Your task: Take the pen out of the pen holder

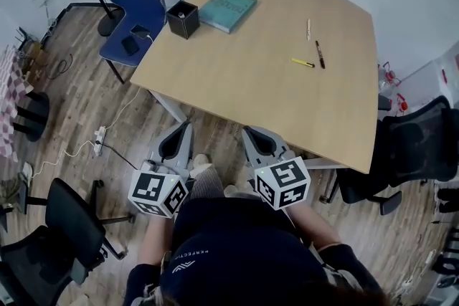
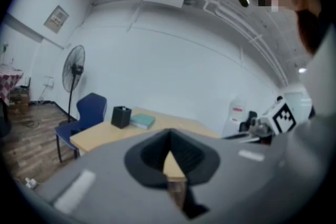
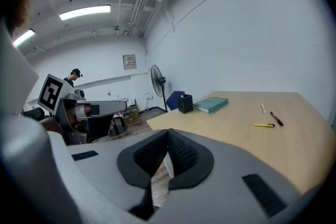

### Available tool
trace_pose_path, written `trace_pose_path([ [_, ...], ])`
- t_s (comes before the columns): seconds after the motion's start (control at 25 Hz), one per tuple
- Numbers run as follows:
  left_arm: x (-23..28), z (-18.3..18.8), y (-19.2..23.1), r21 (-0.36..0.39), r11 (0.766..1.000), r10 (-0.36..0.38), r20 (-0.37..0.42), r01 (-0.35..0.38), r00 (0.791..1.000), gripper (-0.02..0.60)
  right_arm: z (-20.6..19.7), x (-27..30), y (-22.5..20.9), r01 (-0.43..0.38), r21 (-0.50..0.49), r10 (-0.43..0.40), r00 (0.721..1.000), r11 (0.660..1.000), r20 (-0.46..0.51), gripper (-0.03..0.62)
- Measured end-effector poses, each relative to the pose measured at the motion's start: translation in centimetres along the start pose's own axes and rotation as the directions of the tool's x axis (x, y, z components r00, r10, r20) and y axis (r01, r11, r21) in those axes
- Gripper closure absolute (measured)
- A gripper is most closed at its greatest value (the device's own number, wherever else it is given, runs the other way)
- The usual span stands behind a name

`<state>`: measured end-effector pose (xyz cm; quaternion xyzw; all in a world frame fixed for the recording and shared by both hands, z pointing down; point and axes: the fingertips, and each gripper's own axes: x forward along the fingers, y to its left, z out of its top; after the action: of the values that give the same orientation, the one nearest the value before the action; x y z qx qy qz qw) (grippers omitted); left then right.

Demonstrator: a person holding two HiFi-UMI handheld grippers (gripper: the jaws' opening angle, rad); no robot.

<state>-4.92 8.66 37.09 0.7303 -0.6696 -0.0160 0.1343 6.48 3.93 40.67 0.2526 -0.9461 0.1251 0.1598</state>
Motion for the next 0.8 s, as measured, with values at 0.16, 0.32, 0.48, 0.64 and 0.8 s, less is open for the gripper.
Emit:
trace_pose_path([
  [0.16,2.2,0.9,1.4,0.068,0.998,0.012,-0.006,-0.012,1.0,0.577,0.8,1.5,-0.2,0.003,0.002,-0.003,1.0,1.0,0.007,0.592],
  [0.32,5.3,0.8,3.1,0.065,0.998,-0.011,-0.024,0.013,1.0,0.577,1.2,3.8,-0.8,0.017,-0.017,-0.017,1.0,1.0,-0.007,0.592],
  [0.48,8.7,1.3,4.6,0.068,0.995,-0.065,-0.04,0.067,0.997,0.575,2.2,6.6,-2.8,0.063,-0.005,-0.063,0.998,0.998,-0.019,0.592],
  [0.64,11.5,2.1,6.9,0.052,0.995,-0.083,-0.047,0.086,0.995,0.575,3.4,9.7,-4.4,0.089,0.017,-0.088,0.995,0.996,-0.041,0.592],
  [0.8,13.9,2.7,9.6,0.057,0.994,-0.088,-0.06,0.091,0.994,0.525,4.5,12.7,-5.3,0.104,0.029,-0.103,0.993,0.994,-0.054,0.592],
])
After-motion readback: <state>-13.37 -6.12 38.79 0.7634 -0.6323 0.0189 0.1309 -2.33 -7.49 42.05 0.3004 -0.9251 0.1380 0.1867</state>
